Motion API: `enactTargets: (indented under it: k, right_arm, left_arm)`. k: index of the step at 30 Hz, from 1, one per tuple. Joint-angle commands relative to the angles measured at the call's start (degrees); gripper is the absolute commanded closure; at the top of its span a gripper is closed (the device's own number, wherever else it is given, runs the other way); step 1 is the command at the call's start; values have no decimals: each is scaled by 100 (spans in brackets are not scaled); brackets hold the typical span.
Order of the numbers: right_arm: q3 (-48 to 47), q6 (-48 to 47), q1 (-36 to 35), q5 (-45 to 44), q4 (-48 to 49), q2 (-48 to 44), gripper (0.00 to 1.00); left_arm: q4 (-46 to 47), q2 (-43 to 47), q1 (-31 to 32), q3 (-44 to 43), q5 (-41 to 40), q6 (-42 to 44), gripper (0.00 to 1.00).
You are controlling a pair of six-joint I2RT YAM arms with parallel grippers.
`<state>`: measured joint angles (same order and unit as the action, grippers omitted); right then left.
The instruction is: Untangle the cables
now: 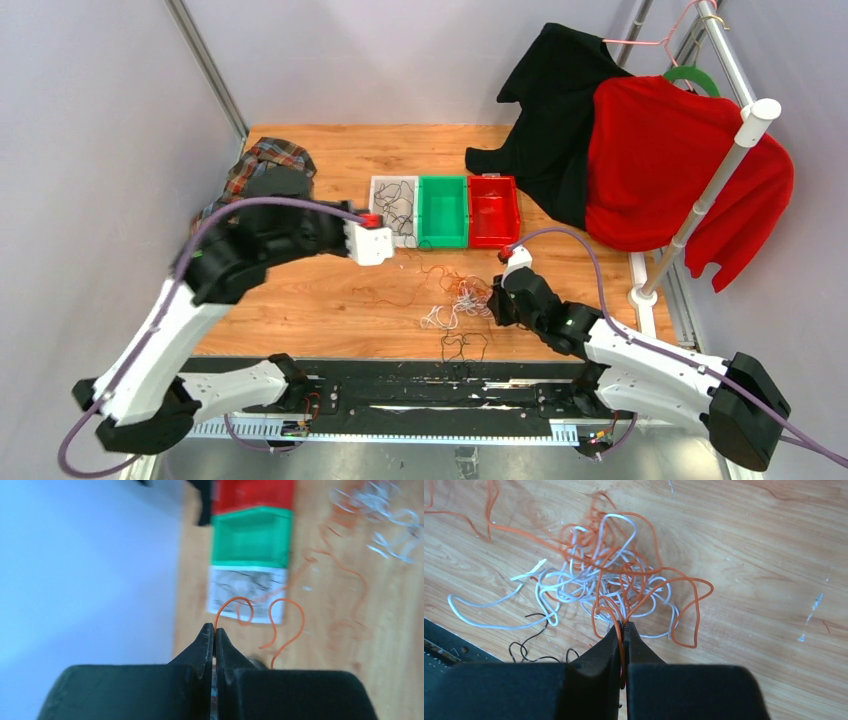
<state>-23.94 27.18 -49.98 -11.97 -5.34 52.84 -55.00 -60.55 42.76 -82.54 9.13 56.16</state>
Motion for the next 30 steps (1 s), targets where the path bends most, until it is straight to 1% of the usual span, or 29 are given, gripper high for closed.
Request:
enactTargets:
  k: [1, 2, 4, 8, 10, 12, 16, 19, 22, 25, 27, 30]
  right_arm:
    - [-105, 27, 93, -170, -364, -80, 99]
    - [-59, 66, 89, -180, -367, -74, 99]
    - [11, 125, 89, -186, -432, -36, 99]
    - [94, 251, 93, -228, -668, -2, 99]
    - [132, 282, 89, -289, -727, -10, 99]
    - [155, 333, 93, -320, -802, -34, 99]
    - [154, 329, 93, -357, -900, -43, 99]
    - [79, 326, 90, -435, -1061, -12, 99]
    - [73, 377, 93, -529, -1149, -17, 99]
    - [107, 530, 92, -731, -1240, -72, 99]
    - [104, 612, 92, -881, -1345, -129, 99]
    - [56, 652, 89, -891, -1438, -228, 99]
  left_arm:
    - [-54, 306, -31, -1112, -860, -285, 100]
    - [203, 337, -31, -1307, -1025, -301, 100]
    - [1153, 451, -27, -1494, -1419, -264, 100]
    - [2829, 630, -31, -1524, -2067, 449, 99]
    - [3451, 613, -31, -1689, -2360, 703, 99]
    - [3883, 546, -31, -1947, -2581, 990, 100]
    - [4508, 336, -31, -2706, -2905, 1534, 99]
    - [4700, 102, -27, -3341, -2970, 1853, 100]
    - [4797, -108, -30, -3860, -2929, 1941, 99]
    - [4887, -130, -27, -3872, -2881, 2079, 100]
    - [5240, -104, -31, -3741, -2872, 2250, 99]
    - [5685, -311, -23, -4062, -2874, 2202, 100]
